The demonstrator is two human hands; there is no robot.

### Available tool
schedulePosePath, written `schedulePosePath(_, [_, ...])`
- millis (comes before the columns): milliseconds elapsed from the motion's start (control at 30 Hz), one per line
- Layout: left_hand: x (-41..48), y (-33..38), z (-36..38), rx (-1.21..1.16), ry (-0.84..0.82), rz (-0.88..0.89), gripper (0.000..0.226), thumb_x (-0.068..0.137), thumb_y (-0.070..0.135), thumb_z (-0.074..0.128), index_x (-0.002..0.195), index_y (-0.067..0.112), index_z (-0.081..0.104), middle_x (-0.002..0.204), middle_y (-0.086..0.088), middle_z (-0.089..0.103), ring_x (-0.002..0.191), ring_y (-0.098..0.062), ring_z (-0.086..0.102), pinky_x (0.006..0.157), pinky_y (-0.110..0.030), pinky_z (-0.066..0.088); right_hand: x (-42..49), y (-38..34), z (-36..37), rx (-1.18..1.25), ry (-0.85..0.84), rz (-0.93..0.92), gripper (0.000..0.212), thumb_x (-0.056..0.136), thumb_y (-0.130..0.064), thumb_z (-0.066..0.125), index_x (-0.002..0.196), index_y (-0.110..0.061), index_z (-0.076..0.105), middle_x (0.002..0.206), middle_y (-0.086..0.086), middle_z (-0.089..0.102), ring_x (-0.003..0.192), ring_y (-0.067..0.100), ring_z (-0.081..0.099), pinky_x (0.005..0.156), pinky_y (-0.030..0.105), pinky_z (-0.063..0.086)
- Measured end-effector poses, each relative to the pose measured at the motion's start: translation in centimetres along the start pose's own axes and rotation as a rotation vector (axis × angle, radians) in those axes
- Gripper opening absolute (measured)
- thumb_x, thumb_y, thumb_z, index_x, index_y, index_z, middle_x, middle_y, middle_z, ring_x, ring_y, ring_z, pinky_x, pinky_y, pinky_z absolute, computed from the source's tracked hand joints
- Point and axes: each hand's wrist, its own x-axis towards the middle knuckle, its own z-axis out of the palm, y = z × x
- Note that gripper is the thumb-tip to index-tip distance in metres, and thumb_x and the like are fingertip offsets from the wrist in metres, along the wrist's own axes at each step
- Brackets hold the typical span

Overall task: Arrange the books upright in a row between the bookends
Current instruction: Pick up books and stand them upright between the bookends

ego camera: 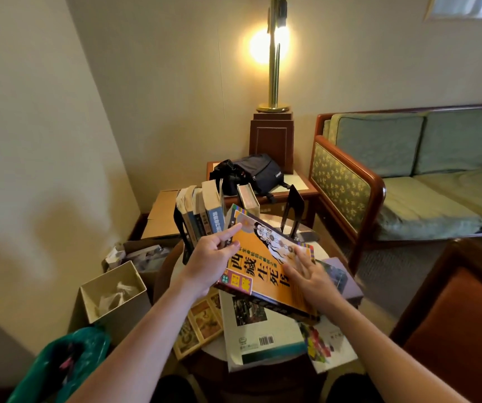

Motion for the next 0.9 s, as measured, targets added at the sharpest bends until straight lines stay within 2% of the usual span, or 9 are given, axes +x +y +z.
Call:
schedulePosePath(200, [0.1, 0.9, -1.1, 0.273, 0.037, 0.083, 0.044, 0.104, 0.018, 0.050, 0.146, 0.030, 0.049, 0.103, -0.009, 0.074, 0.084, -0.023, 0.074, 0.076, -0.049, 0.061, 0.2, -1.6, 2.8, -0.013, -0.099, -0.052, 0.069, 0.097, -0.056, 0.049, 0.156, -0.047, 0.016, 0.168, 0.000, 0.001, 0.152, 0.031, 0.014, 0.116, 0.046, 0.027])
schedulePosePath(367, [-0.4, 1.7, -0.4, 0.577, 0.023, 0.132, 0.044, 0.105, 0.020, 0.047, 0.147, 0.031, 0.046, 0.056, 0.005, 0.063, 0.037, -0.004, 0.039, 0.041, -0.018, 0.032, 0.9, -1.4, 5.0, 0.117, -0.194, -0.127, 0.076, 0.082, -0.074, 0.058, 0.145, -0.066, 0.016, 0.166, -0.002, 0.020, 0.151, 0.018, 0.023, 0.119, 0.044, 0.032])
schedulePosePath(433, [-0.9, 1.6, 0.3, 0.643, 0.037, 0.153, 0.045, 0.105, 0.017, 0.046, 0.148, 0.029, 0.045, 0.070, -0.002, 0.065, 0.034, -0.006, 0.031, 0.037, -0.016, 0.024, 1.0, -1.3, 5.5, 0.211, -0.253, -0.148, 0.071, 0.091, -0.060, 0.060, 0.150, -0.057, 0.019, 0.157, -0.011, 0.037, 0.132, -0.004, 0.045, 0.105, 0.025, 0.046])
schedulePosePath(500, [-0.8, 1.5, 0.5, 0.659, 0.037, 0.151, 0.047, 0.105, 0.019, 0.045, 0.150, 0.033, 0.041, 0.112, -0.014, 0.063, 0.040, -0.004, 0.042, 0.040, -0.023, 0.035, 0.6, -1.9, 5.5, 0.223, -0.259, -0.159, 0.072, 0.094, -0.057, 0.057, 0.155, -0.049, 0.019, 0.153, -0.013, 0.041, 0.123, -0.008, 0.050, 0.099, 0.022, 0.049])
schedulePosePath(533, [-0.7, 1.5, 0.6, 0.660, 0.032, 0.152, 0.049, 0.106, 0.021, 0.044, 0.152, 0.036, 0.037, 0.106, -0.015, 0.070, 0.052, -0.005, 0.054, 0.051, -0.030, 0.049, 0.5, -2.3, 5.4, 0.217, -0.247, -0.164, 0.075, 0.090, -0.063, 0.056, 0.154, -0.052, 0.019, 0.154, -0.012, 0.042, 0.126, -0.005, 0.049, 0.103, 0.028, 0.049])
schedulePosePath(567, [-0.7, 1.6, 0.8, 0.646, 0.022, 0.154, 0.050, 0.106, 0.023, 0.043, 0.153, 0.038, 0.033, 0.108, 0.009, 0.055, 0.072, -0.007, 0.063, 0.071, -0.034, 0.057, 0.4, -2.7, 5.2, 0.223, -0.247, -0.181, 0.076, 0.087, -0.068, 0.056, 0.153, -0.056, 0.018, 0.155, -0.011, 0.042, 0.129, -0.001, 0.049, 0.106, 0.031, 0.048])
schedulePosePath(667, [-1.0, 1.7, 2.0, 0.589, -0.018, 0.169, 0.054, 0.107, 0.024, 0.040, 0.157, 0.035, 0.022, 0.156, 0.008, 0.038, 0.133, 0.000, 0.039, 0.094, -0.003, 0.032, -0.4, -4.5, 4.3, 0.249, -0.228, -0.235, 0.071, 0.090, -0.065, 0.050, 0.151, -0.059, 0.016, 0.157, -0.010, 0.040, 0.139, 0.007, 0.043, 0.112, 0.033, 0.042])
schedulePosePath(800, [-1.5, 1.2, 4.1, 0.335, -0.090, 0.142, 0.059, 0.107, 0.025, 0.040, 0.158, 0.034, 0.012, 0.140, 0.028, 0.033, 0.111, 0.021, 0.034, 0.073, 0.010, 0.030, -1.2, -5.3, 2.9, 0.271, -0.147, -0.299, 0.068, 0.094, -0.059, 0.046, 0.154, -0.053, 0.016, 0.160, -0.005, 0.035, 0.144, 0.013, 0.038, 0.118, 0.044, 0.036])
schedulePosePath(900, [-1.7, 0.3, 5.5, 0.103, -0.122, 0.107, 0.056, 0.107, 0.028, 0.039, 0.157, 0.032, 0.015, 0.128, 0.033, 0.035, 0.095, 0.027, 0.046, 0.077, 0.000, 0.044, -2.3, -5.4, 1.3, 0.338, -0.111, -0.300, 0.059, 0.102, -0.043, 0.045, 0.155, -0.048, 0.019, 0.150, -0.015, 0.038, 0.123, -0.004, 0.052, 0.111, 0.030, 0.043])
